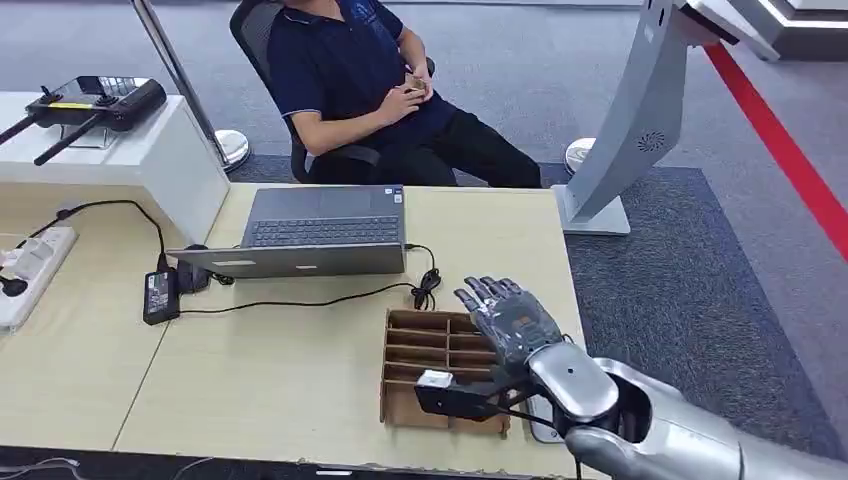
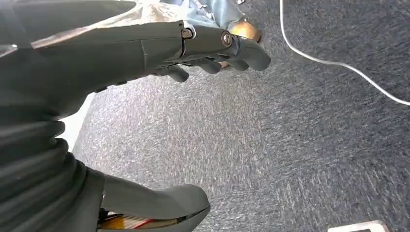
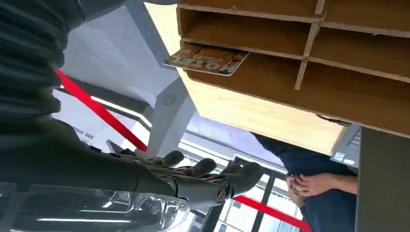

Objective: Pass the card to the sensor for recognition and then transmit it.

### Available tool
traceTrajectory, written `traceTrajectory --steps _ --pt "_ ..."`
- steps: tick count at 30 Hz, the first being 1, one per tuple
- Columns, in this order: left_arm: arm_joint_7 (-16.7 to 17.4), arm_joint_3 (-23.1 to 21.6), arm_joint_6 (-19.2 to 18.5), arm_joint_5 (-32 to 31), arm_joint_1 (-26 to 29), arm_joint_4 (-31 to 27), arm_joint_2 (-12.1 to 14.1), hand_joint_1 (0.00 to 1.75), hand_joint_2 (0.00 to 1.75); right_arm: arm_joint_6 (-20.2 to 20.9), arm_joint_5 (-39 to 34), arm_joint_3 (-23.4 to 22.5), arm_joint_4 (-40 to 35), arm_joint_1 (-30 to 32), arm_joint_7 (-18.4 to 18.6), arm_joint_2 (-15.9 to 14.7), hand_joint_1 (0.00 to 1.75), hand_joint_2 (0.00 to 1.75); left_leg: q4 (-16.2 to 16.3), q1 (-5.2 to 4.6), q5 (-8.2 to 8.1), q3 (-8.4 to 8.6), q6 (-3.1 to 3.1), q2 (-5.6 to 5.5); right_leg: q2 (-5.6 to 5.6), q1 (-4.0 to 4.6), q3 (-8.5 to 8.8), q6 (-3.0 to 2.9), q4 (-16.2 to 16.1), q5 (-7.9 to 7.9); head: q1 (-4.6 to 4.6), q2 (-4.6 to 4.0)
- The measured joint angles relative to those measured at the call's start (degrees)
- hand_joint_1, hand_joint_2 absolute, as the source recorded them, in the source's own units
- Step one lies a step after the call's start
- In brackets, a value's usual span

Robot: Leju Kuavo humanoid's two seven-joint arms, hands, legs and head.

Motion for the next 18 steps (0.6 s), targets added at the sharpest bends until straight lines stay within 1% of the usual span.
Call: traceTrajectory --steps 8,13,18 --pt "0.07 0.00 -0.04 -0.70 -0.14 0.00 0.00 0.00 1.75 -7.58 7.37 -1.38 0.00 3.47 -0.63 0.00 0.00 1.75 0.00 0.00 0.00 0.00 0.00 0.00 0.00 0.00 0.00 0.00 0.00 0.00 -0.02 0.00" --pt "0.15 0.00 -0.04 -0.94 -0.24 0.00 -0.02 0.00 1.75 -10.96 11.06 -2.80 0.09 6.01 -1.16 0.11 0.00 1.75 0.00 0.00 0.00 -0.01 0.00 0.00 0.00 0.00 0.00 0.00 0.00 0.00 -0.02 0.00" --pt "0.20 0.00 -0.04 -0.94 -0.26 0.00 -0.02 0.00 1.75 -11.52 11.56 -3.32 0.09 6.90 -1.29 0.18 0.00 1.75 0.00 0.00 0.00 -0.01 0.00 0.00 0.00 0.00 0.00 0.00 0.00 0.00 -0.02 0.00"
